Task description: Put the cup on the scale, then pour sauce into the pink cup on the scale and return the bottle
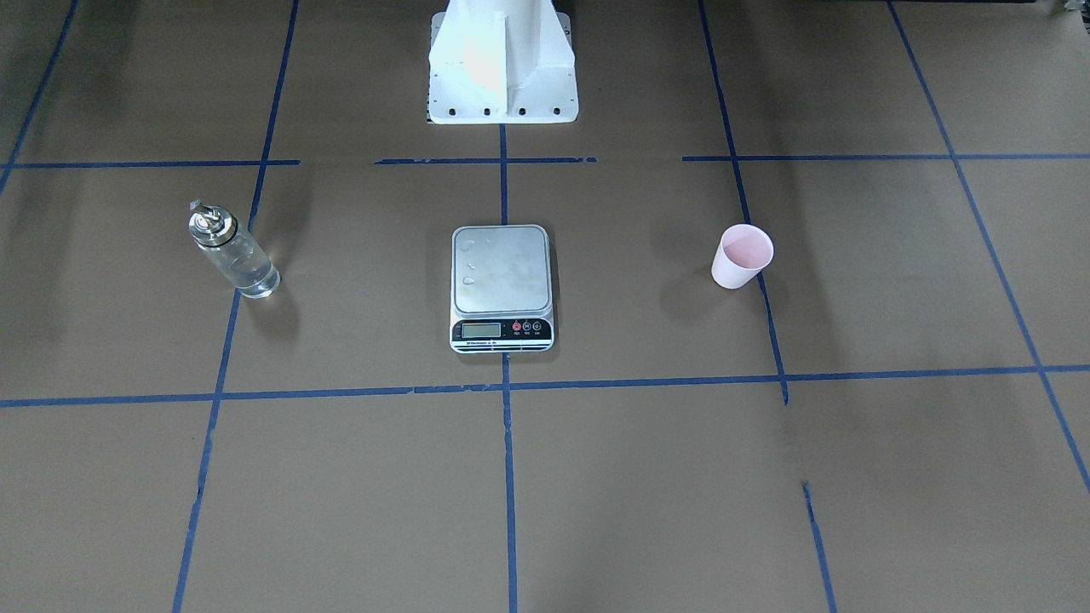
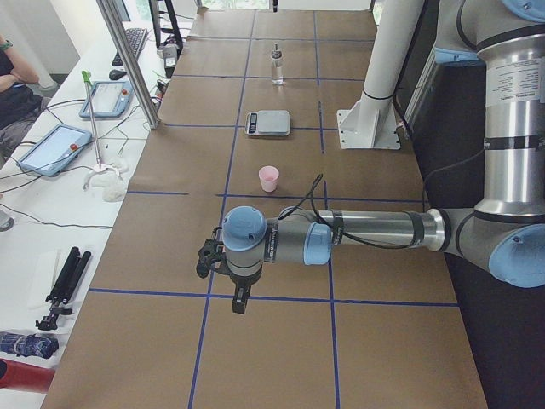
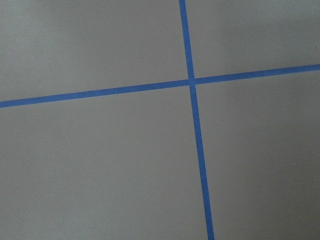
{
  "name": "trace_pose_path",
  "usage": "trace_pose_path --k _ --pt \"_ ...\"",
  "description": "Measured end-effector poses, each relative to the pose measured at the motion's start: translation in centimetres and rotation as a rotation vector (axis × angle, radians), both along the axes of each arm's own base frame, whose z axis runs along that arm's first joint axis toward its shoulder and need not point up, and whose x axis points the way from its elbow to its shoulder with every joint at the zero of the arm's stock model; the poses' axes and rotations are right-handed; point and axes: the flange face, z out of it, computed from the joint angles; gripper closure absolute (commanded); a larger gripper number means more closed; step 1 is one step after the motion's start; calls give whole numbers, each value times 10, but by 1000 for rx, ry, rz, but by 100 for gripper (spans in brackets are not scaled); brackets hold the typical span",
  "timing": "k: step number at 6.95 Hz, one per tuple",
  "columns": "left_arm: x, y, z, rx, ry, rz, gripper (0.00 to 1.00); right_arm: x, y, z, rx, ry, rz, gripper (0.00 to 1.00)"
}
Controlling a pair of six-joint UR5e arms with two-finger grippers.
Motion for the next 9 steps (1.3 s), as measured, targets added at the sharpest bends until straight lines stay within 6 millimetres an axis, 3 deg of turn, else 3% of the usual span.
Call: trace_pose_path --k 2,4,5,7,9 --pt "0 -8 -16 146 -5 -3 0 -14 -19 -20 41 -25 -23 0" --pt "0 -16 -45 396 -17 -1 0 -25 -63 -59 162 -25 -36 0" --pt "0 -19 -58 518 -23 -1 0 -28 -76 -71 196 -26 -38 0" --pt "4 -33 -75 619 32 -5 0 -28 -85 -84 224 -29 -34 0" --pt "15 -34 -89 626 124 -21 0 -28 -87 -92 269 -39 -33 0"
